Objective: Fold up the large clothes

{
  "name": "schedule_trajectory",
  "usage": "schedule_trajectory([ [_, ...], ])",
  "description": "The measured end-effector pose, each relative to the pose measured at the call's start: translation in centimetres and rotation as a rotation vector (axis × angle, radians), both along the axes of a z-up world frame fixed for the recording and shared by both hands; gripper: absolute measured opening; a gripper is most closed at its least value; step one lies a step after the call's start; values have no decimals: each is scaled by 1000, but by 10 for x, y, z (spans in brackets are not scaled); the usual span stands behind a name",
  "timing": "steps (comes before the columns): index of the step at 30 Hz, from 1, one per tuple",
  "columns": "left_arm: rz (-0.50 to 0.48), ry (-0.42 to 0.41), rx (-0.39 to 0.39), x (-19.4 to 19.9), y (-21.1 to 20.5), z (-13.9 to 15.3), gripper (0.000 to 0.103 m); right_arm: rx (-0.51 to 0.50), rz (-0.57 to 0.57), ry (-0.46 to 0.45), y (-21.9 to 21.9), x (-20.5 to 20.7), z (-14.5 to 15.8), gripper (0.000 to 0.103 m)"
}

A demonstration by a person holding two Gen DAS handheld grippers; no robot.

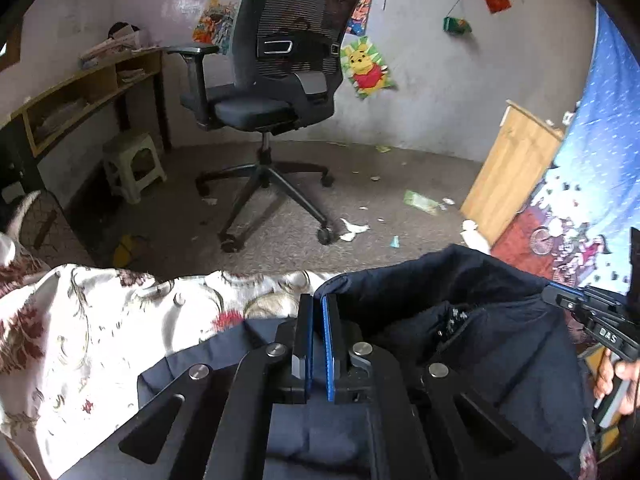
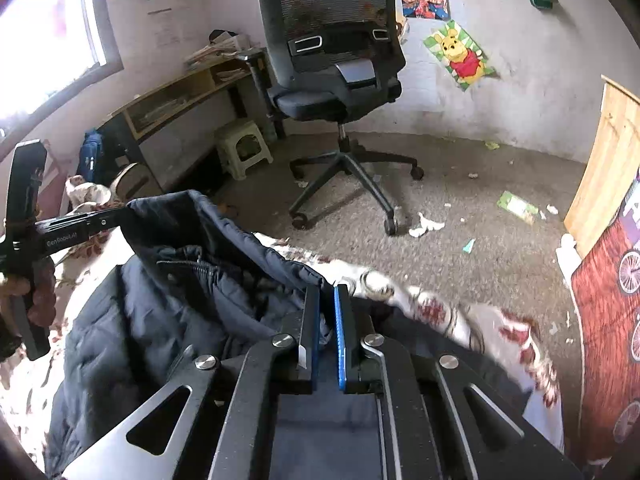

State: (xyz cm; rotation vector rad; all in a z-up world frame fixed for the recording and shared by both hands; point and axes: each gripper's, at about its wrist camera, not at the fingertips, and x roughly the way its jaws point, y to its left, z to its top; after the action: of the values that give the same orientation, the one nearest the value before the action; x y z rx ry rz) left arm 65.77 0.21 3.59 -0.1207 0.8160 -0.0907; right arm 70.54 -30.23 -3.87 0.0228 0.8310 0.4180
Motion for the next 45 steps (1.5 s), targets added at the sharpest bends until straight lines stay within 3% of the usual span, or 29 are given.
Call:
schedule_trajectory([
  [3,-29,14,3,-19,3,-5,4,-43,23,9,4,-16,0,6],
  [7,-93,72,67,-38,-3,-25,4,-83,46,54,5,-30,-14,5],
  [12,-136,148,129,-50,-13,-58,4,-135,51,130,8,-39,-50,5],
  [15,-131,199,142,-51,-20,-78,3,-114,35,142,7,-43,-66,5],
  [19,-132,196,150,-55,-25,-88,3,1,12,119,-9,-51,-51,7],
  [23,-133,179,126,-57,-21,-85,3,76,20,18,-23,-63,-17,7],
  [27,-151,166,144,-59,-22,-84,3,107,8,-25,-12,-39,3,7],
  [30,-151,158,153,-61,-23,-82,3,85,38,48,16,-5,-5,7],
  [32,-152,143,179,-63,-26,-79,4,21,74,162,37,14,-29,7],
  [35,-140,111,123,-71,-21,-63,7,-46,100,216,47,11,-62,7],
  [41,-163,-72,20,-87,-18,-21,7,-8,128,231,32,-5,-76,7],
  [43,-175,-72,-38,-74,-24,-16,7,-29,136,235,33,-7,-75,7],
  [45,-209,-15,-76,-57,-33,-23,7,-57,146,246,36,-7,-74,7],
])
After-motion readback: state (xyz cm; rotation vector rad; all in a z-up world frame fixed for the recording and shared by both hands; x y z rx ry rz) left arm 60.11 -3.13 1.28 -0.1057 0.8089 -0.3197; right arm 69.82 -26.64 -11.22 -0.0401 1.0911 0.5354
